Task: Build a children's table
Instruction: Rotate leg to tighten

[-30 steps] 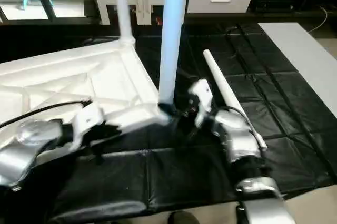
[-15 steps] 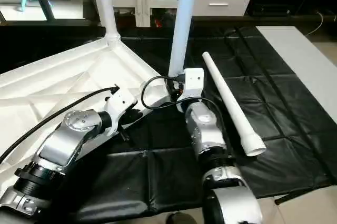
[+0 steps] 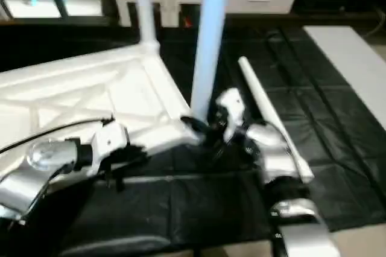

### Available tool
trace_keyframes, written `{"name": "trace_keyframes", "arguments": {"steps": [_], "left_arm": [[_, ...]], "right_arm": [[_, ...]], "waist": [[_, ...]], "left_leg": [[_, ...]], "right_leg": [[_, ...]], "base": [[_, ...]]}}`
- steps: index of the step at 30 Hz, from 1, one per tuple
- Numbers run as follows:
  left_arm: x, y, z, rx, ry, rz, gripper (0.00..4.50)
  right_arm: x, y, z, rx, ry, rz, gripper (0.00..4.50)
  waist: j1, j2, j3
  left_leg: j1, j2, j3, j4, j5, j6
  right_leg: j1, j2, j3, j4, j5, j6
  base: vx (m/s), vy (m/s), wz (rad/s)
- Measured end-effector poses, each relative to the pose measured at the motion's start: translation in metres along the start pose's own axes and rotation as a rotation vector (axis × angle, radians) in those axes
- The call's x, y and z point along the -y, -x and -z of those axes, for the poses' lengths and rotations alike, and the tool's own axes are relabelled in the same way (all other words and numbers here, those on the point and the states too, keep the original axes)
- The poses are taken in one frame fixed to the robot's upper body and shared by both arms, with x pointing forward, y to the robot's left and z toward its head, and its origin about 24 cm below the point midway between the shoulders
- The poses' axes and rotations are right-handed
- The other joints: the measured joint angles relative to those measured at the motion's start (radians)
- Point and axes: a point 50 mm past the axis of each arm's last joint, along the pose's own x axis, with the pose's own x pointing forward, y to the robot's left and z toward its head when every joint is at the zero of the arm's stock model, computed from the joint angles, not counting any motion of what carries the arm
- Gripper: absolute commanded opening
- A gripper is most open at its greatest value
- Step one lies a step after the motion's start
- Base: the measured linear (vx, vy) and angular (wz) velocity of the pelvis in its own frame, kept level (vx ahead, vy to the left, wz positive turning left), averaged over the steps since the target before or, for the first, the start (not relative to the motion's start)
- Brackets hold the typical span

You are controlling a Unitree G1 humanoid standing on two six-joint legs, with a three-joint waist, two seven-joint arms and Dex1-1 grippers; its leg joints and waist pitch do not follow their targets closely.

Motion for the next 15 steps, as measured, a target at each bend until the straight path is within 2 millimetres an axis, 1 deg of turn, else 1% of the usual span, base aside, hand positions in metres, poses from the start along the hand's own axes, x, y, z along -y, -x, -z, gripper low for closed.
{"name": "trace_keyframes", "arguments": {"steps": [2, 4, 5, 9, 10, 11, 12, 14, 15], "left_arm": [[0.0, 0.002, 0.001, 0.0, -0.003, 0.009, 0.0], [-0.001, 0.004, 0.002, 0.001, -0.008, 0.014, 0.0], [-0.001, 0.004, 0.003, 0.0, -0.005, 0.013, 0.0], [-0.002, 0.005, 0.004, -0.001, -0.001, 0.015, 0.0], [-0.002, 0.005, 0.004, 0.0, 0.0, 0.016, 0.0], [-0.002, 0.005, 0.004, 0.001, 0.001, 0.016, 0.0], [-0.002, 0.005, 0.004, 0.001, 0.001, 0.017, 0.0], [-0.002, 0.004, 0.004, 0.001, 0.0, 0.019, 0.0], [-0.002, 0.004, 0.004, 0.001, 0.001, 0.019, 0.0]], "right_arm": [[0.0, 0.004, -0.004, 0.003, 0.008, -0.037, 3.52], [0.003, 0.013, -0.009, -0.009, 0.037, -0.064, 3.57], [0.004, 0.015, -0.01, -0.012, 0.042, -0.068, 3.69], [0.001, 0.019, -0.007, -0.01, 0.024, -0.089, 3.69], [0.0, 0.02, -0.006, -0.009, 0.011, -0.098, 3.52], [0.0, 0.02, -0.005, -0.008, 0.002, -0.102, 3.52], [0.0, 0.019, -0.005, -0.006, 0.0, -0.103, 3.32], [-0.001, 0.018, -0.005, -0.006, -0.009, -0.11, 3.29], [-0.003, 0.017, -0.004, -0.008, -0.017, -0.121, 3.16]], "waist": [[0.001, 0.0, 0.0], [0.006, 0.001, 0.001], [0.006, 0.0, 0.0], [0.007, 0.0, 0.001], [0.007, 0.001, 0.001], [0.007, 0.001, 0.001], [0.007, 0.001, 0.001], [0.008, 0.001, 0.001], [0.009, 0.001, 0.001]], "left_leg": [[0.0, 0.0, 0.0, 0.001, 0.0, 0.0], [0.001, 0.0, 0.0, 0.001, 0.0, 0.0], [0.002, 0.001, 0.0, 0.001, 0.0, 0.0], [0.005, 0.001, 0.0, 0.001, -0.001, -0.001], [0.005, 0.001, 0.001, 0.001, -0.001, -0.001], [0.005, 0.001, 0.001, 0.001, 0.0, -0.001], [0.005, 0.001, 0.001, 0.001, 0.0, -0.001], [0.006, 0.001, 0.001, 0.001, 0.0, -0.001], [0.006, 0.001, 0.001, 0.001, 0.0, -0.001]], "right_leg": [[0.0, 0.0, 0.0, 0.001, 0.0, 0.0], [0.0, 0.0, 0.0, 0.001, 0.0, 0.0], [0.001, 0.0, 0.0, 0.002, 0.0, 0.0], [0.002, 0.0, 0.0, 0.003, 0.0, 0.0], [0.003, 0.0, 0.001, 0.003, 0.0, 0.0], [0.002, 0.0, 0.001, 0.003, 0.0, 0.0], [0.003, 0.0, 0.001, 0.003, 0.0, 0.0], [0.003, 0.0, 0.001, 0.003, 0.0, 0.0], [0.003, 0.0, 0.001, 0.003, 0.0, 0.0]], "base": [[0.0, 0.0, 0.0], [0.0, 0.0, 0.0], [0.0, 0.0, 0.0], [0.0, 0.0, 0.0], [0.0, 0.0, 0.0], [0.0, 0.0, 0.0], [0.0, 0.0, 0.0], [0.0, 0.0, 0.0], [0.0, 0.0, 0.0]]}}
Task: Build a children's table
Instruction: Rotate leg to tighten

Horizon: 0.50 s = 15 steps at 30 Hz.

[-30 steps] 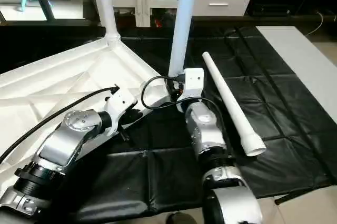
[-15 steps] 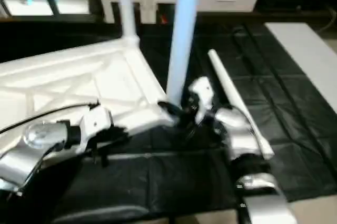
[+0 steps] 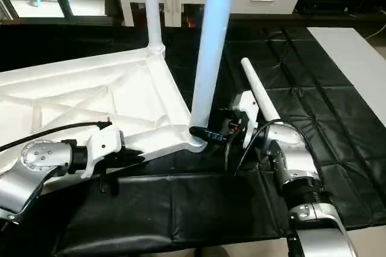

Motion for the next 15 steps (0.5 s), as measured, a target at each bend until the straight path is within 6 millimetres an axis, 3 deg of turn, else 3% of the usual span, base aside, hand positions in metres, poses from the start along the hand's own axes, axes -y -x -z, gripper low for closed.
{"name": "trace_keyframes", "arguments": {"steps": [9, 11, 15], "left_arm": [[0.0, -0.001, -0.001, 0.002, 0.006, 0.007, 0.0], [-0.003, -0.004, -0.002, 0.002, 0.02, -0.013, 0.0], [-0.011, -0.02, -0.006, 0.0, 0.042, -0.091, 0.0]], "right_arm": [[-0.001, -0.007, 0.011, -0.047, -0.021, 0.043, 2.4], [0.001, -0.011, 0.012, -0.051, -0.004, 0.1, 2.12], [0.007, -0.026, 0.016, -0.041, -0.009, 0.288, 1.97]], "waist": [[0.01, 0.0, 0.0], [0.009, 0.0, 0.0], [0.005, 0.0, 0.0]], "left_leg": [[0.0, 0.0, 0.001, 0.0, 0.001, 0.001], [0.002, 0.0, 0.001, 0.001, 0.0, 0.0], [0.009, 0.0, 0.002, 0.002, -0.002, -0.005]], "right_leg": [[0.0, 0.0, 0.001, 0.0, 0.0, 0.0], [0.001, 0.0, 0.001, 0.001, 0.001, -0.001], [0.008, 0.0, 0.003, 0.001, 0.001, -0.002]], "base": [[0.0, 0.0, 0.0], [0.0, 0.0, 0.0], [0.0, 0.0, 0.0]]}}
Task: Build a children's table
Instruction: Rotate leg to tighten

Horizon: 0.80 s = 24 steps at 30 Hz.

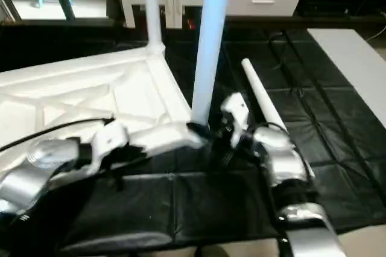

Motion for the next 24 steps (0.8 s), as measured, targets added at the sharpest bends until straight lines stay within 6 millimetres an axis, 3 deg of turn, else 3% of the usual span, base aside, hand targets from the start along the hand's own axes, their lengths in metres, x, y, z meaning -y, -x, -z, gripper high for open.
{"name": "trace_keyframes", "arguments": {"steps": [5, 8, 12, 17, 20, 21, 24], "left_arm": [[-0.006, -0.025, -0.011, -0.025, 0.074, -0.108, 0.0], [-0.006, -0.046, -0.024, -0.035, 0.134, -0.177, 0.0], [0.0, -0.063, -0.034, -0.043, 0.166, -0.199, 0.0], [0.001, -0.062, -0.033, -0.042, 0.131, -0.181, 0.0], [0.002, -0.047, -0.025, -0.044, 0.086, -0.147, 0.0], [0.002, -0.043, -0.022, -0.038, 0.066, -0.136, 0.0], [0.004, -0.024, -0.012, -0.029, -0.001, -0.091, 0.0]], "right_arm": [[0.003, -0.027, -0.001, -0.001, -0.039, 0.284, 1.95], [0.006, -0.039, -0.001, 0.005, -0.099, 0.498, 1.94], [0.006, -0.046, 0.0, 0.024, -0.177, 0.658, 1.93], [0.005, -0.046, 0.001, 0.041, -0.186, 0.637, 1.93], [0.004, -0.041, 0.001, 0.068, -0.174, 0.493, 1.93], [0.003, -0.038, 0.001, 0.071, -0.16, 0.447, 2.49], [0.004, -0.023, 0.002, 0.085, -0.137, 0.27, 2.63]], "waist": [[-0.017, 0.0, 0.0], [-0.019, -0.001, 0.0], [-0.02, -0.004, -0.002], [-0.025, -0.006, -0.004], [-0.034, -0.008, -0.006], [-0.037, -0.008, -0.006], [-0.043, -0.005, -0.005]], "left_leg": [[0.001, -0.001, 0.0, 0.002, 0.0, 0.0], [0.0, -0.003, -0.001, 0.003, 0.0, 0.0], [-0.001, -0.004, -0.001, 0.004, 0.0, 0.0], [-0.002, -0.004, -0.003, 0.003, 0.0, 0.0], [-0.002, -0.003, -0.004, 0.002, 0.0, 0.0], [-0.003, -0.003, -0.004, 0.001, 0.0, 0.0], [-0.003, -0.003, -0.004, -0.002, 0.0, 0.0]], "right_leg": [[0.002, -0.001, 0.001, -0.002, -0.003, 0.005], [0.004, -0.002, 0.003, -0.004, -0.003, 0.005], [0.007, -0.002, 0.002, -0.01, -0.003, 0.006], [0.008, -0.002, 0.001, -0.015, -0.003, 0.006], [0.008, -0.002, 0.0, -0.015, -0.003, 0.005], [0.007, -0.001, -0.001, -0.015, -0.001, 0.003], [0.006, -0.001, -0.001, -0.014, 0.001, 0.0]], "base": [[0.0, 0.0, 0.0], [0.0, 0.0, 0.0], [0.0, 0.0, 0.0], [0.0, 0.0, 0.0], [0.0, 0.0, 0.0], [0.0, 0.0, 0.0], [0.0, 0.0, 0.0]]}}
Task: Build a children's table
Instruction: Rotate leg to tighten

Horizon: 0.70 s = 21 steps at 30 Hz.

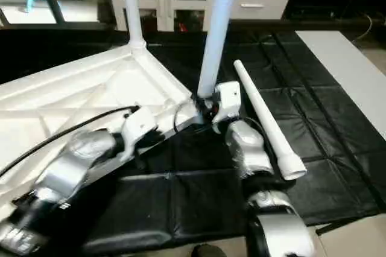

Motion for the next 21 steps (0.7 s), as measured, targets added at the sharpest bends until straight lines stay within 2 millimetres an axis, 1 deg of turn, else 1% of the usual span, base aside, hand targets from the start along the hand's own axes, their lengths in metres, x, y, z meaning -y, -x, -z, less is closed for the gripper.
{"name": "trace_keyframes", "arguments": {"steps": [1, 2, 4, 5, 6, 7, 10, 11, 14, 19, 21], "left_arm": [[0.0, 0.007, 0.003, 0.008, -0.017, 0.026, 0.0], [0.0, 0.016, 0.008, 0.012, -0.036, 0.061, 0.0], [0.0, 0.024, 0.012, 0.018, -0.054, 0.1, 0.0], [0.001, 0.026, 0.013, 0.019, -0.065, 0.113, 0.0], [0.0, 0.028, 0.013, 0.025, -0.075, 0.119, 0.0], [0.0, 0.029, 0.014, 0.026, -0.074, 0.126, 0.0], [-0.002, 0.034, 0.016, 0.027, -0.065, 0.137, 0.0], [-0.002, 0.035, 0.016, 0.025, -0.062, 0.137, 0.0], [-0.003, 0.037, 0.017, 0.028, -0.06, 0.133, 0.0], [-0.003, 0.037, 0.018, 0.028, -0.061, 0.136, 0.0], [-0.003, 0.038, 0.019, 0.028, -0.061, 0.139, 0.0]], "right_arm": [[0.001, 0.005, 0.0, -0.003, 0.0, -0.064, 2.7], [0.002, 0.012, -0.001, -0.015, 0.015, -0.158, 2.94], [0.003, 0.019, -0.004, -0.038, 0.035, -0.264, 3.01], [0.005, 0.022, -0.005, -0.046, 0.031, -0.295, 3.01], [0.007, 0.028, -0.009, -0.046, 0.032, -0.337, 3.09], [0.009, 0.032, -0.013, -0.048, 0.044, -0.367, 3.31], [0.013, 0.04, -0.023, -0.039, 0.059, -0.428, 3.4], [0.014, 0.044, -0.024, -0.043, 0.065, -0.443, 3.59], [0.012, 0.05, -0.019, -0.064, 0.053, -0.484, 3.59], [0.008, 0.05, -0.015, -0.077, 0.049, -0.511, 3.59], [0.007, 0.049, -0.014, -0.086, 0.055, -0.516, 3.34]], "waist": [[0.0, 0.002, 0.001], [0.001, 0.004, 0.003], [0.004, 0.006, 0.003], [0.007, 0.006, 0.004], [0.014, 0.006, 0.004], [0.017, 0.006, 0.004], [0.02, 0.006, 0.004], [0.021, 0.006, 0.004], [0.019, 0.006, 0.004], [0.018, 0.006, 0.004], [0.018, 0.006, 0.004]], "left_leg": [[0.0, 0.0, 0.0, -0.001, 0.0, 0.0], [-0.001, 0.0, 0.0, -0.003, 0.0, 0.0], [-0.002, 0.0, 0.0, -0.004, 0.0, 0.0], [-0.003, 0.0, 0.0, -0.004, 0.0, 0.0], [-0.004, 0.0, 0.0, -0.004, 0.0, 0.002], [-0.004, 0.0, 0.001, -0.004, 0.001, 0.005], [-0.004, 0.001, 0.002, -0.004, 0.001, 0.008], [-0.004, 0.001, 0.002, -0.004, 0.001, 0.008], [-0.003, 0.002, 0.002, -0.004, 0.001, 0.007], [-0.002, 0.002, 0.002, -0.003, 0.0, 0.004], [-0.002, 0.002, 0.003, -0.003, 0.0, 0.004]], "right_leg": [[0.0, 0.0, 0.0, 0.0, 0.0, 0.0], [-0.001, 0.0, 0.0, 0.0, 0.0, 0.0], [-0.002, 0.0, -0.001, 0.0, 0.0, 0.0], [-0.003, 0.0, -0.001, 0.0, 0.0, 0.0], [-0.004, 0.0, -0.001, 0.0, 0.0, 0.0], [-0.004, 0.0, 0.0, 0.0, 0.0, 0.0], [-0.005, 0.0, 0.0, 0.0, 0.0, 0.0], [-0.005, 0.001, -0.001, 0.0, 0.0, 0.0], [-0.005, 0.002, 0.0, 0.001, 0.0, 0.0], [-0.005, 0.002, 0.0, 0.002, 0.0, 0.0], [-0.005, 0.001, 0.0, 0.002, 0.0, 0.0]], "base": [[0.0, 0.0, 0.0], [0.0, 0.0, 0.0], [0.0, 0.0, 0.0], [0.0, 0.0, 0.0], [0.0, 0.0, 0.0], [0.0, 0.0, 0.0], [0.0, 0.0, 0.0], [0.0, 0.0, 0.0], [0.0, 0.0, 0.0], [0.0, 0.0, 0.0], [0.0, 0.0, 0.0]]}}
